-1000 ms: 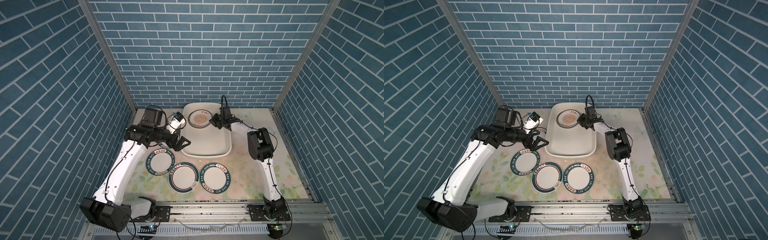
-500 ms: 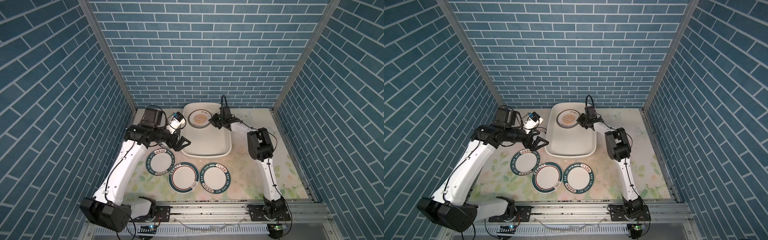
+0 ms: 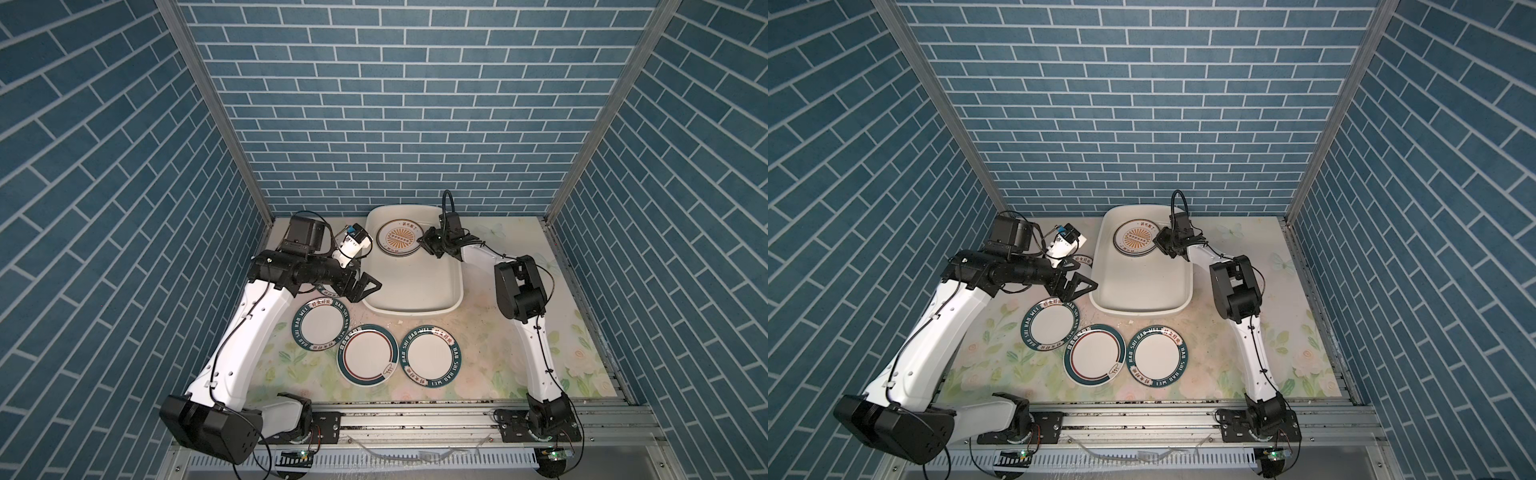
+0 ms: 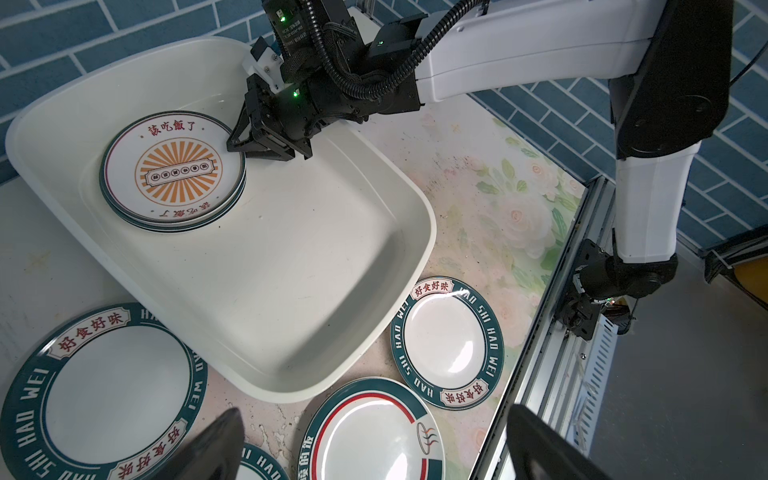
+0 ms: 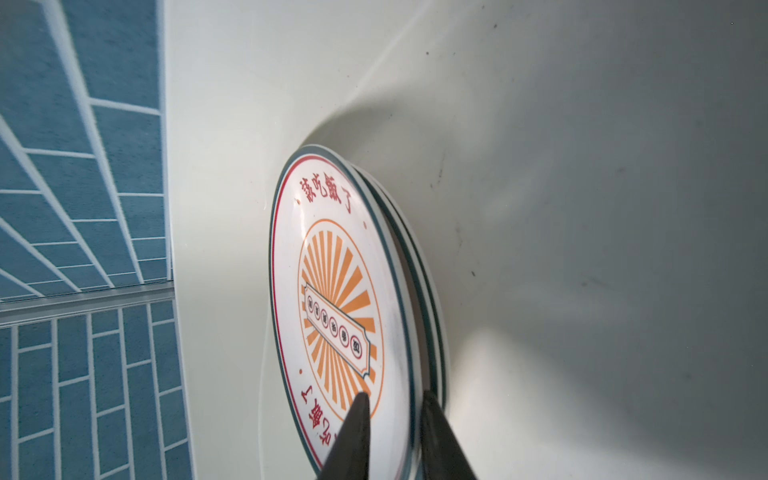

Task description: Place the plates into the plastic bin on the countertop

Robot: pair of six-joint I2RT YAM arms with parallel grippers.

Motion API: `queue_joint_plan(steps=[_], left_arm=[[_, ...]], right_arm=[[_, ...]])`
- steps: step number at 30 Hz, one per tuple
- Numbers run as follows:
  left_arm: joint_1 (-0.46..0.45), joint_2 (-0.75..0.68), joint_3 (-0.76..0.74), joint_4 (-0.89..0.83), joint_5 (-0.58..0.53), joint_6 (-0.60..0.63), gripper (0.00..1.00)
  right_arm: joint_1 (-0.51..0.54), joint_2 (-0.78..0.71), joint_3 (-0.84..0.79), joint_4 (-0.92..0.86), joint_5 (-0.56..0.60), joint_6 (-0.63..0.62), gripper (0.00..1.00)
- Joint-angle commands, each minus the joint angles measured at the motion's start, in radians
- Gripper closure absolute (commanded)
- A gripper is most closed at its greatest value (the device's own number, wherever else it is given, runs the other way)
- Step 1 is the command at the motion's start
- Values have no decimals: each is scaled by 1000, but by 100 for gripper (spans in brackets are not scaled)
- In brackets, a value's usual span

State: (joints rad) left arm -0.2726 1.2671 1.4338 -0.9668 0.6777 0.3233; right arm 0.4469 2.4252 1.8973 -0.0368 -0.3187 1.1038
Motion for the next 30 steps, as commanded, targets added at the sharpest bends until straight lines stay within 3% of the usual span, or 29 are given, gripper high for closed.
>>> queue_joint_plan(steps=[1, 30], left_arm=[[-2, -18, 18, -11, 11, 8, 0], [-2, -30, 16, -10, 2, 8, 0]], right_arm=[[4, -6, 27, -17, -6, 16, 77], [2, -54, 66, -115, 5, -50, 75]])
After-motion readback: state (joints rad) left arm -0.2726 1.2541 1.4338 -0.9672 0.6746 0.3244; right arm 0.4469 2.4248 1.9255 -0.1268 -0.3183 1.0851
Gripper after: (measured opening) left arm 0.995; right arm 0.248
